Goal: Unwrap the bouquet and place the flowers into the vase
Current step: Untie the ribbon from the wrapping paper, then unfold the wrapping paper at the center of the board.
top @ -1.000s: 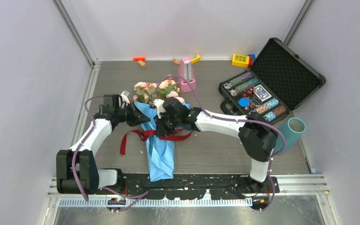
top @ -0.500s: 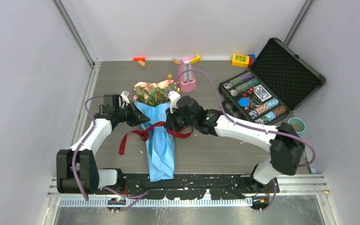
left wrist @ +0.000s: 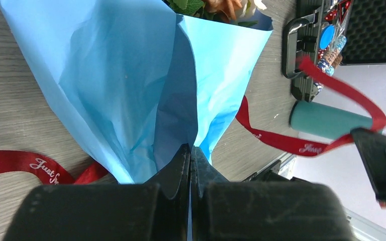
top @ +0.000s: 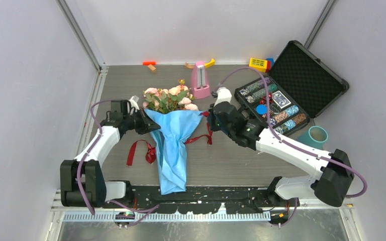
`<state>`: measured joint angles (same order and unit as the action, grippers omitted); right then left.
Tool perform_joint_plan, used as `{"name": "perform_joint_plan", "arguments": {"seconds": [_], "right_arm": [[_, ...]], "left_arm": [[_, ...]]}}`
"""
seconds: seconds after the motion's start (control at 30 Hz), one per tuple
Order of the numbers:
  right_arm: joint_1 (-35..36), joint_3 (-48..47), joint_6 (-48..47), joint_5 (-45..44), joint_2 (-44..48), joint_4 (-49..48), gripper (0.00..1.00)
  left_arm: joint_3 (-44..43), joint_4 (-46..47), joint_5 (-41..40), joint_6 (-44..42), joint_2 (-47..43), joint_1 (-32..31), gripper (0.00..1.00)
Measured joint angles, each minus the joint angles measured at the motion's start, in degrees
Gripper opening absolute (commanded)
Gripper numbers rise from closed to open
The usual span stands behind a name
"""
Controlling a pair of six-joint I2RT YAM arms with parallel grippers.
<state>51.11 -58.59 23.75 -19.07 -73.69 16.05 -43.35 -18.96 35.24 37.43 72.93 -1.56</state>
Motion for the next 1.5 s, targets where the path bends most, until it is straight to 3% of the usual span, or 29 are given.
{"name": "perform_joint_plan", "arguments": {"seconds": [0.27,0.4,0.43,0.5,0.63,0.73,1.1,1.2,1.4,1.5], "right_arm": [[-11.02,3.17,7.23,-5.97,-0.90,5.05,0.00],[-16.24,3.63,10.67,-6.73,-4.79,6.32,0.01],[-20.02,5.18,12.85,-5.79,-6.84,6.62,0.21],[-21.53,5.49,13.49,-4.94,-6.97,6.82,0.38],[-25.55,5.73,13.99,-1.86,-6.56,6.73,0.61],[-27.56,6.38,13.75,-1.14,-4.31,6.80,0.70],[-27.78,10.05,13.57,6.16,6.91,6.08,0.77],[-27.78,12.79,13.92,9.22,9.92,6.23,0.79],[-27.78,16.63,14.93,16.94,15.82,6.27,0.80],[-27.78,18.03,16.15,21.20,17.84,5.92,0.80]], "left_arm": [[-1.16,-0.11,1.27,-0.74,-1.44,-1.18,0.00],[-1.73,1.31,-0.76,0.15,-2.10,-7.43,0.00],[-2.86,3.23,-3.45,1.42,-2.16,-14.91,0.00],[-3.26,3.52,-4.15,1.66,-2.16,-16.46,0.00],[-5.79,6.51,-9.42,3.10,-0.11,-23.37,0.00],[-7.28,9.66,-11.82,4.31,3.26,-28.04,0.00],[-17.22,16.98,-19.39,5.60,22.73,-41.66,0.00],[-20.48,17.16,-19.65,5.22,26.34,-43.32,0.16],[-23.08,16.13,-19.91,2.40,27.32,-44.09,0.70],[-23.23,13.51,-20.59,0.57,25.35,-43.78,0.85]]}}
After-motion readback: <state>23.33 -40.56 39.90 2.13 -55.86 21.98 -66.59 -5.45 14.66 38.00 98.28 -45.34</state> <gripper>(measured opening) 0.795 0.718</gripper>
